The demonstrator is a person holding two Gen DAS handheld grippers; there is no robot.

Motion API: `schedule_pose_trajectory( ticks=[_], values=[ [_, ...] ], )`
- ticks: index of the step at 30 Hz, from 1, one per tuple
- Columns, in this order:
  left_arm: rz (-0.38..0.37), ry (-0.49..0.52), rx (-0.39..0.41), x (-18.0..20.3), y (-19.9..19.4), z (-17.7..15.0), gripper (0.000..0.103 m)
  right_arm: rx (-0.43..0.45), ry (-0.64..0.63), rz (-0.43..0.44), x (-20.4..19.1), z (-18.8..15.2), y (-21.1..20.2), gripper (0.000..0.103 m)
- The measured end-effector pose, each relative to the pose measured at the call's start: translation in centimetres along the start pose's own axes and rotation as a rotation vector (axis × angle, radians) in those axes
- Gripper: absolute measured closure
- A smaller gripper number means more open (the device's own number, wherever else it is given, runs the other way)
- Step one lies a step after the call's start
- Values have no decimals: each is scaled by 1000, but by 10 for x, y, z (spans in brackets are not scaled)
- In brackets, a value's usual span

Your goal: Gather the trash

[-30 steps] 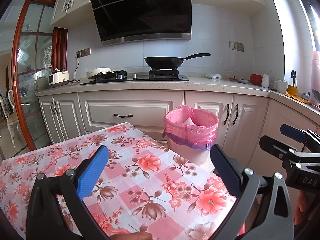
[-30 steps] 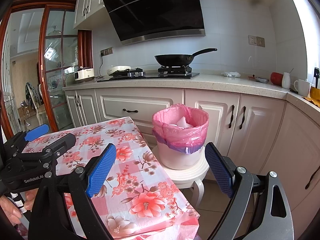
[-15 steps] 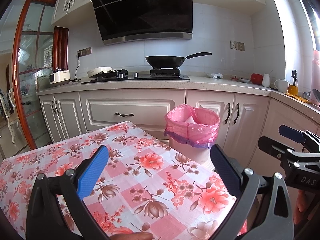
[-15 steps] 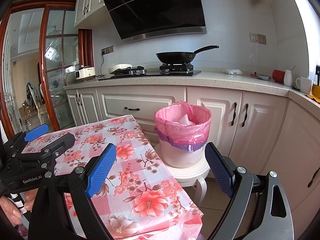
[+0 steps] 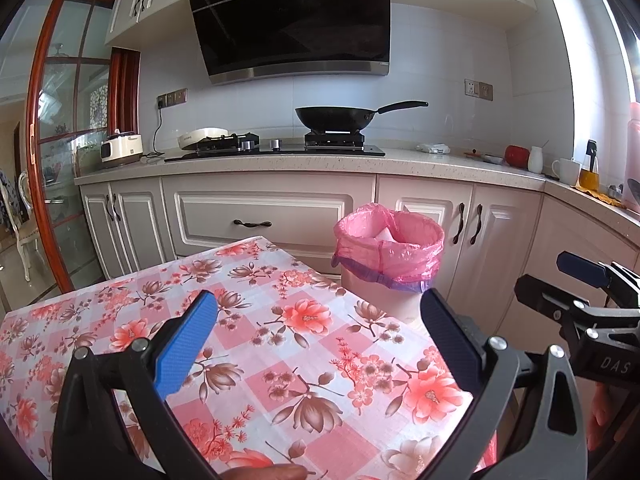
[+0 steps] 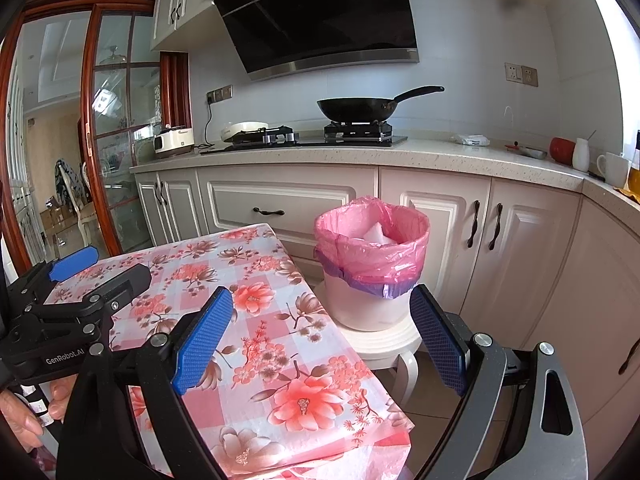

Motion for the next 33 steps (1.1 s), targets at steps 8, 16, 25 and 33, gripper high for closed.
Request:
schedule_pose_trajectory(
  ticks=[8,16,25,33],
  values=[
    [8,-22,-26,-11,8,-12,5,-35,-2,15,-6,-12,13,18],
    [62,-82,-142,-55,23,-46,5,-143,-58,95,-45,-32,65,18],
    [419,-165,-263,-188,-5,-98,5,-254,-227,300,-149,-42,149,18],
    [589,-350,-357,-277,-18,-134,5,-340,-327,396,-211,-60,196,18]
  ],
)
Point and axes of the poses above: each gripper's, at about its wrist camera, not at the fingertips, and y roughly the way its jaws point, x to its right, z to its top, the point moved 8 cm from there along y, roughly the way its jaws point, and after that the axes turned 4 degrees about -y, right-handed, at the moved point
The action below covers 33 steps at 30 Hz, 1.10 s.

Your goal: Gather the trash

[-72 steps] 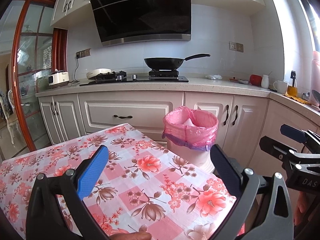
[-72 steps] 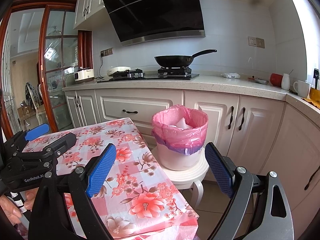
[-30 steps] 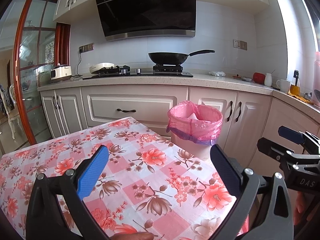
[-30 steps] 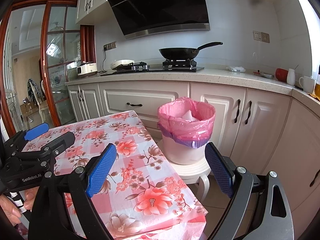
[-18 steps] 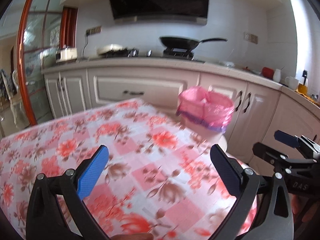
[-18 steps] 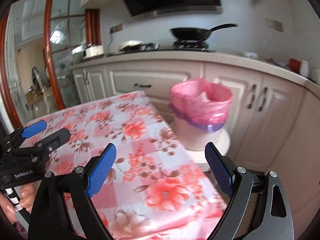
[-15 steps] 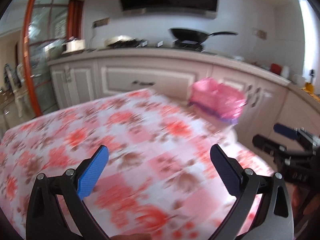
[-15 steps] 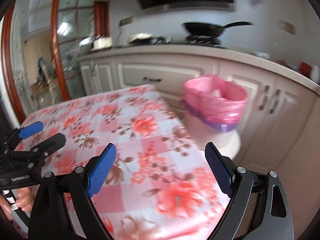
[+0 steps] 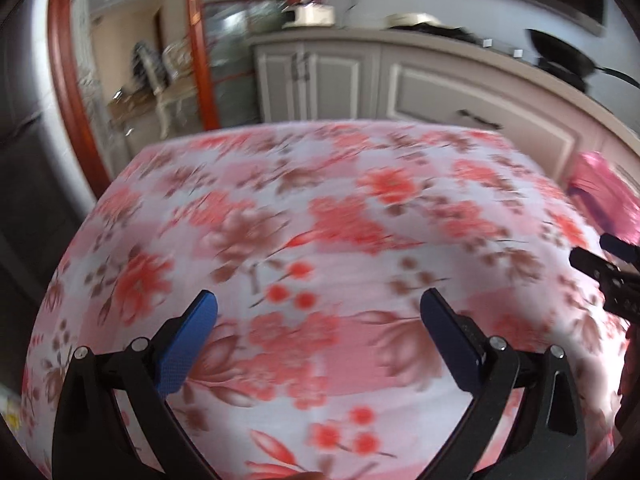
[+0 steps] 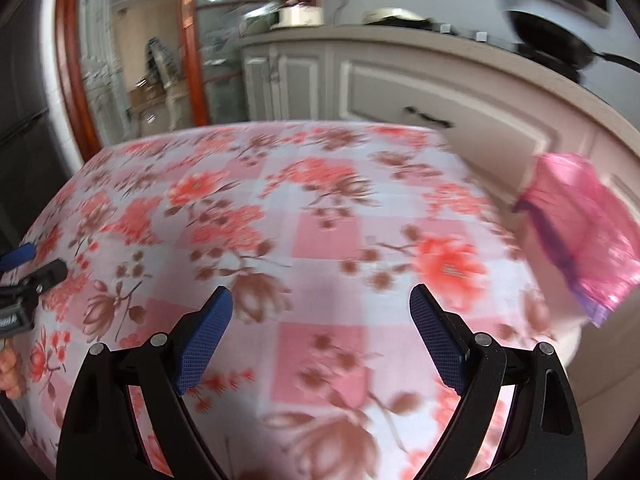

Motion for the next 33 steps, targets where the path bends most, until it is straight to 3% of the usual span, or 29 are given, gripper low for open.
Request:
schedule_pose_trajectory(
  ticks=[6,12,15,19,33],
  values=[
    [35,23,-30,-9,21,-8,5,-58,-44,5,-11,-1,26,18],
    [3,-22,-98,-13,41,-9,5,-150,3,25,-4,-8,49,18],
    [-14,-36,-135,-14,50,-11,5,-152,21,31,-1,-9,50,18],
    [17,-12,-153,-12,55,-13,4,-152,19,24,-2,-9,50,18],
    [13,-13,-153,-13,56,-14,4,-153,22,28,-1,-10,51,17]
  ],
)
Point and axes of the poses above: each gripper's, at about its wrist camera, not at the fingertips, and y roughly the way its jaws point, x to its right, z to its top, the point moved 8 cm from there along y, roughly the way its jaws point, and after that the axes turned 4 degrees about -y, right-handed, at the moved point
